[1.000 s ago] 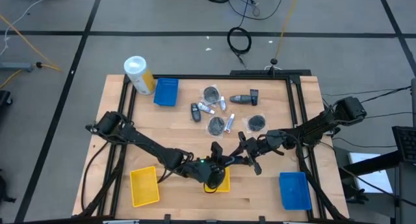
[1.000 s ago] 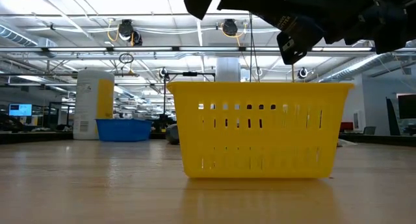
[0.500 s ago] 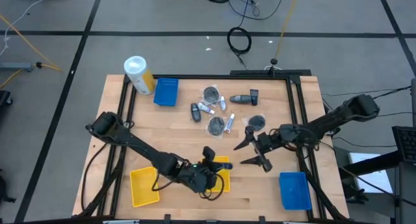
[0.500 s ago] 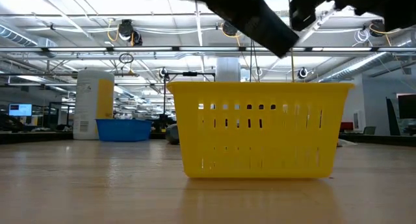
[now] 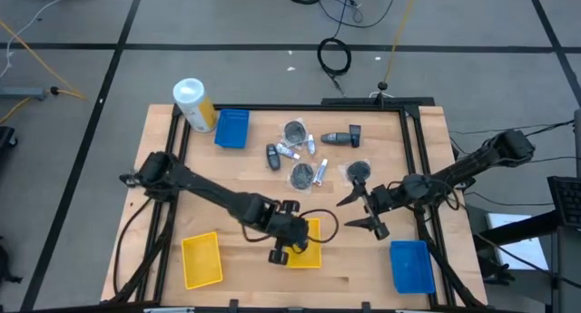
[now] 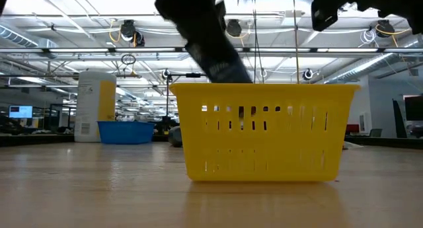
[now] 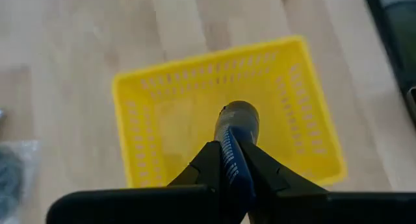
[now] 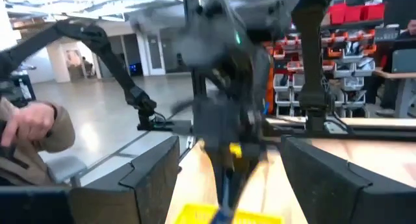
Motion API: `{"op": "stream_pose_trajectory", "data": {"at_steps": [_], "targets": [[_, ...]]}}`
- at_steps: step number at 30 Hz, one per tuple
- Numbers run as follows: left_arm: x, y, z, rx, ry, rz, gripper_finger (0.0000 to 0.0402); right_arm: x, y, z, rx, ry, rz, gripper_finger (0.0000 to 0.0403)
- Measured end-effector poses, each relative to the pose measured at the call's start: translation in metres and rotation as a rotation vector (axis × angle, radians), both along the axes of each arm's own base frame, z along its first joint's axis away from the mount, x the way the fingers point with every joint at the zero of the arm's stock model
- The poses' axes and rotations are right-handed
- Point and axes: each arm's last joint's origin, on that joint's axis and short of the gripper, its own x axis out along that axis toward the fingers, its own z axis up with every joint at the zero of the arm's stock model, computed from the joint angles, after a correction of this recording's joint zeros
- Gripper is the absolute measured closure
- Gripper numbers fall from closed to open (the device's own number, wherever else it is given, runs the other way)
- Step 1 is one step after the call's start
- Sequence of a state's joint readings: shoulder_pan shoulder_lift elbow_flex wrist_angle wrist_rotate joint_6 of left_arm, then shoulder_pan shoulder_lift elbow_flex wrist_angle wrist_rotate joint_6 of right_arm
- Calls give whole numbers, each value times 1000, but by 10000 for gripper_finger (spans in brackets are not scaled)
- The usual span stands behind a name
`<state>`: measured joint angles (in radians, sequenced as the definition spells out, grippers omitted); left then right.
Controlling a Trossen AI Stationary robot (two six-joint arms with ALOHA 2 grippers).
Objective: Pick & Place Travel size toiletries
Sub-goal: Put the blue shave cream into the right yellow bin, then put the black hairbrush into the bottom blue bin
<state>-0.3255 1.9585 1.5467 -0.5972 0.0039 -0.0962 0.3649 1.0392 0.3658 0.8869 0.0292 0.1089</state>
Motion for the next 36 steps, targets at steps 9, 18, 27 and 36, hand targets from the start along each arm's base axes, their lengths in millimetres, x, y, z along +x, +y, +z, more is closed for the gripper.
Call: {"op": "stream_pose_trajectory", "data": {"at_steps": [9,18,27,36], "targets": [[13,1,-21,-132,30,-133,357,-1,0,-2,3,-3,3,146],[25,12,-33,-182,13,-137,231,-1,0,-2,3,-4,3,147],[12,35,2,17,-35,-26,153,0,-1,-6,-11,35,-6,149],[-32,39,54,482,-200,533,169,7,-7,-27,3,211,-261,149]]}}
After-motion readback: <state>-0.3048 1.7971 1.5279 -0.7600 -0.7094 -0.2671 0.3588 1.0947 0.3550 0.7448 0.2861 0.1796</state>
